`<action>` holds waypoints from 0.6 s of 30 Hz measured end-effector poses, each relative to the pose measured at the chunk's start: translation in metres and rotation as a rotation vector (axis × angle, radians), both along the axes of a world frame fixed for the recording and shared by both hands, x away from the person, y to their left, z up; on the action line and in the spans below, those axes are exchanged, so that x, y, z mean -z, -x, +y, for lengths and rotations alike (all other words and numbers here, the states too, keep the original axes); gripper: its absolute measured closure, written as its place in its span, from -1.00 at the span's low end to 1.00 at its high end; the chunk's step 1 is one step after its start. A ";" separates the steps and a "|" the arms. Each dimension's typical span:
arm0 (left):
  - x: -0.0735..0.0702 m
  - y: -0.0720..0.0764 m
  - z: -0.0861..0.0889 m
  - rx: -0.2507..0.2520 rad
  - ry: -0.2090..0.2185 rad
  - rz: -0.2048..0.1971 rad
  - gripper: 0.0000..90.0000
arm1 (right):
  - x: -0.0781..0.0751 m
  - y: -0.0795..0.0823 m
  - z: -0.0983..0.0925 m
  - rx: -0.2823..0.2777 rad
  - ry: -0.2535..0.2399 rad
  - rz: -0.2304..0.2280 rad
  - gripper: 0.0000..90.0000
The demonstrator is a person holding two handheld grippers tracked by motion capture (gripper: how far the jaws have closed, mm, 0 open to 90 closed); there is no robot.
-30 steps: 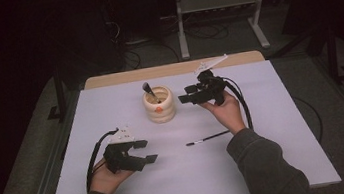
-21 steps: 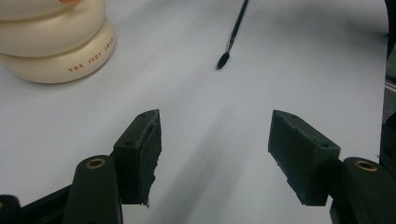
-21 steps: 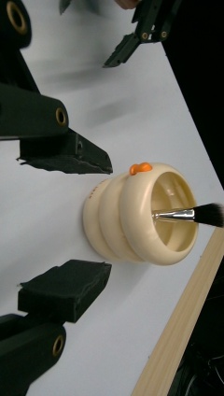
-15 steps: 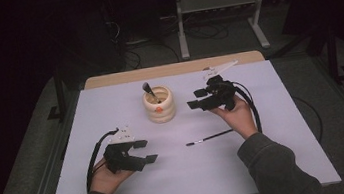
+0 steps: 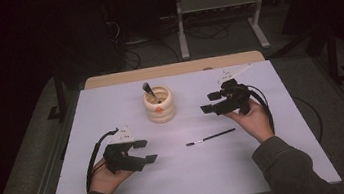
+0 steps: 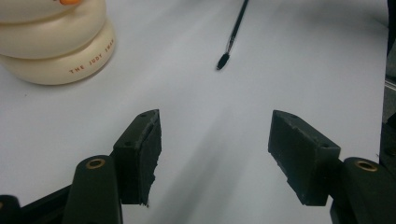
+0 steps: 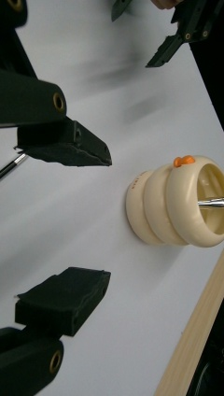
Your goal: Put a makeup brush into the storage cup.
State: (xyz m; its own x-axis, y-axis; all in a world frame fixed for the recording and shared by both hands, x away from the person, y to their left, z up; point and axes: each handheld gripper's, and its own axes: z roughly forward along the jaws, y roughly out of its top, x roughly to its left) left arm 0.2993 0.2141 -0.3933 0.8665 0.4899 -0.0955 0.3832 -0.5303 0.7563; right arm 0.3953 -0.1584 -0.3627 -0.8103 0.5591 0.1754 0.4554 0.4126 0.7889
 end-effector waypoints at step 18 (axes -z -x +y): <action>-0.002 0.001 0.001 -0.013 -0.010 -0.018 -0.23 | 0.002 0.013 -0.019 -0.058 0.143 0.008 -0.27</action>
